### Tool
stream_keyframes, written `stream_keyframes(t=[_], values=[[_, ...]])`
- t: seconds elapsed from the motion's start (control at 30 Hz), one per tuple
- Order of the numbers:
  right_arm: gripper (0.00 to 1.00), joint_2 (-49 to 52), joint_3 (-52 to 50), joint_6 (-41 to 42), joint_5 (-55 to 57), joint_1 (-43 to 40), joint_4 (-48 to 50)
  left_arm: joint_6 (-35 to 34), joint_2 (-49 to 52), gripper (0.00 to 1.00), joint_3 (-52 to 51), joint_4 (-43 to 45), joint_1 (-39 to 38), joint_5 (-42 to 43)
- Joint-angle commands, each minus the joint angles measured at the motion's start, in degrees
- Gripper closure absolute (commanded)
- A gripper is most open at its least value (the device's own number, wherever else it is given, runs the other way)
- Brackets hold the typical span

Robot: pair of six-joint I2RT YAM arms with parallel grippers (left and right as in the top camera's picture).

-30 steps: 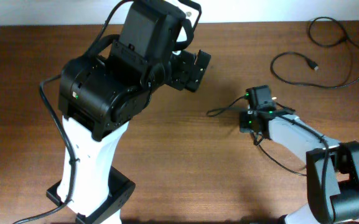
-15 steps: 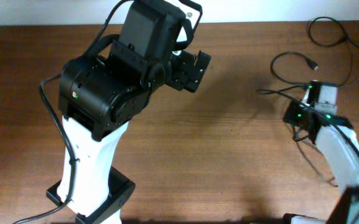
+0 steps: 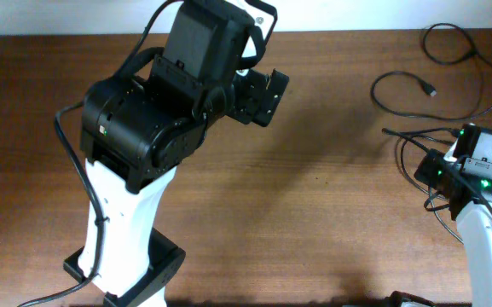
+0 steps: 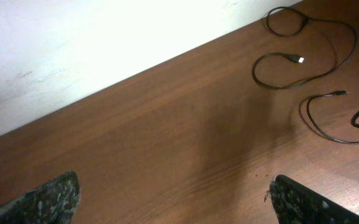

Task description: Untangle cables

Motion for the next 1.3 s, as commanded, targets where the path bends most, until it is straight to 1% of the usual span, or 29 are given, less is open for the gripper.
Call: stream_keyframes(t=[0.0,0.23,0.33,0.57,0.63,0.83,0.93,1.07,1.27], values=[[0.96,-0.9,-0.2,0.7,1.5,-0.3,-0.3,0.9,-0.4,0.01,0.5,0.0,0.1,-0.6],[0.96,-0.1,-0.2,0.7,1.5,-0.3,0.8,0.9,-0.4,0.01,0.5,0.0,0.1,-0.3],[0.96,1.5,-0.2,0.7,1.2,-0.3,2.7,0.9,-0.4,0.01,0.5,0.0,0.1,0.5],[0.96,8.5,-0.2,0.6,0.2,-0.3,9.8,0.9,-0.4,0.01,0.1,0.0,0.1,1.0],[0.96,10.3,-0.2,-0.9,-0.9,-0.3,13.2,0.9,-0.4,0.01,0.1,0.0,0.1,1.0],[0.96,11.2,-0.1,-6.0,-0.6,-0.7,21.1,0.9,-0.4,0.01,0.1,0.0,0.1,2.1],[0.96,13.0,-0.1,-6.0,-0.6,-0.7,23.0,0.9,-0.4,0.01,0.1,0.0,0.0,4.6],[0.96,15.9,-0.1,-6.0,-0.6,-0.7,22.4,0.9,-0.4,0.01,0.1,0.0,0.0,5.0],[0.96,16.2,-0.1,-4.9,-0.3,-0.7,17.9,0.9,-0.4,0.01,0.1,0.0,0.0,5.0]])
